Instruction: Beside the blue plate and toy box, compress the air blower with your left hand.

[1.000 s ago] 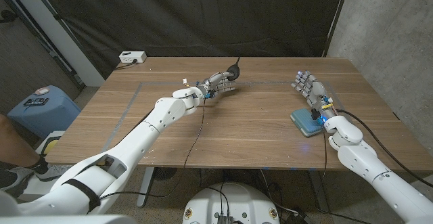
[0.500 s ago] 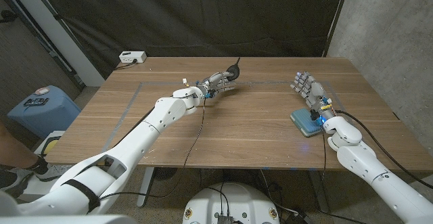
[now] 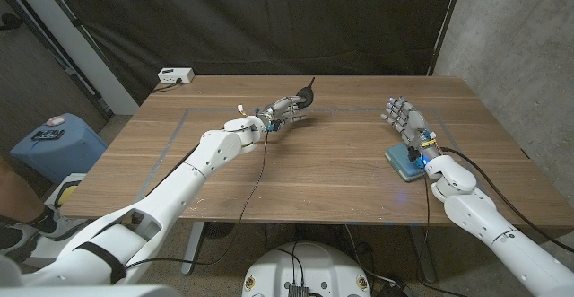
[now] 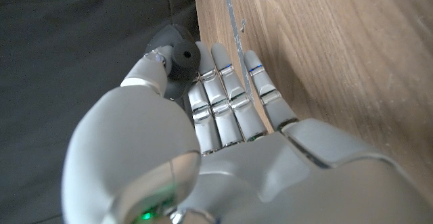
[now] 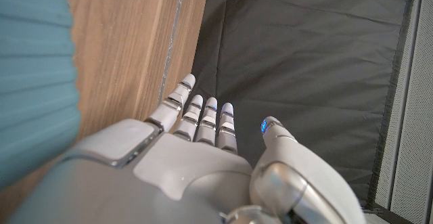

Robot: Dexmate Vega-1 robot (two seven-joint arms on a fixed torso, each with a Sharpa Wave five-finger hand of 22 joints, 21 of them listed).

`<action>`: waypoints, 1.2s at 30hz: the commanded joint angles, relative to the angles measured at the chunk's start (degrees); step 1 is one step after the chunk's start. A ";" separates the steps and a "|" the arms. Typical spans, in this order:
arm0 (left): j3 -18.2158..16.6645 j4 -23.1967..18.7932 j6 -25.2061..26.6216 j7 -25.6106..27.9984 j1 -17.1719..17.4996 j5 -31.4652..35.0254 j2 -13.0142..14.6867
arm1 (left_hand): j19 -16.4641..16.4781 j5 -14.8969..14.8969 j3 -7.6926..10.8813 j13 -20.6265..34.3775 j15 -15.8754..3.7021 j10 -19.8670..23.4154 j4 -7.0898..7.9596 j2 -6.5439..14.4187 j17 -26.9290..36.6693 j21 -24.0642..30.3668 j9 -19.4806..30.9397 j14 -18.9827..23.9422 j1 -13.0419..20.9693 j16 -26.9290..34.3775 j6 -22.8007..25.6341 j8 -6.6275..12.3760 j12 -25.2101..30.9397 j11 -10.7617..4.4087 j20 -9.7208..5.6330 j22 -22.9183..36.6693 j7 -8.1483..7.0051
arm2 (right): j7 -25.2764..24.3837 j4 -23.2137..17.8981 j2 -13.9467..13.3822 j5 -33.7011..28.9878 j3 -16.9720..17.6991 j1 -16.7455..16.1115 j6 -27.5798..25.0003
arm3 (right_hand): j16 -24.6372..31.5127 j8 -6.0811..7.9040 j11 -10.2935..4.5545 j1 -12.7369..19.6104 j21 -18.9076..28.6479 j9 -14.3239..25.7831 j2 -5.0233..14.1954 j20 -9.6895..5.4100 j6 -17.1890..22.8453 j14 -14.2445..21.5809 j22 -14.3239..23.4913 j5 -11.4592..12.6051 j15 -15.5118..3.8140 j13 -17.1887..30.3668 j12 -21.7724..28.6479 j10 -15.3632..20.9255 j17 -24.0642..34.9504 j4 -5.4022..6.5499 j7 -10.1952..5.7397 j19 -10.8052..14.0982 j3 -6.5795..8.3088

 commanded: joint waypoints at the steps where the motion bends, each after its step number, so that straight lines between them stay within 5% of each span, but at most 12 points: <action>1: -1.29 -1.35 -0.53 -0.16 1.45 -0.78 1.66 | 0.02 -0.48 -0.05 0.37 -0.34 0.88 0.34 1.47 0.30 0.44 -0.08 0.05 2.37 0.13 0.56 0.83 -0.23 -0.47 -0.34 -0.07 0.12 | -0.27 0.03 0.97 -1.02 -1.24 1.10 -0.31 | 0.57 0.07 -0.15 -0.71 -0.19 0.25 0.05 0.02 0.36 0.21 0.30 -0.03 -1.48 0.05 0.16 0.51 0.17 -0.31 0.14 0.45 0.10; 36: -0.54 1.59 -1.00 -2.31 -0.35 -1.21 0.54 | -2.07 -1.99 -0.68 0.86 0.86 -0.81 1.60 1.23 0.19 0.58 -1.85 -1.27 1.01 -0.95 -1.41 -0.75 -2.33 0.26 0.25 -0.13 0.45 | -0.05 0.77 0.45 -1.07 -0.98 1.85 -0.33 | 0.55 0.06 -0.08 -0.80 -0.22 0.25 0.01 0.01 0.34 0.20 0.30 -0.03 -1.49 0.05 0.17 0.54 0.16 -0.45 0.11 0.45 0.19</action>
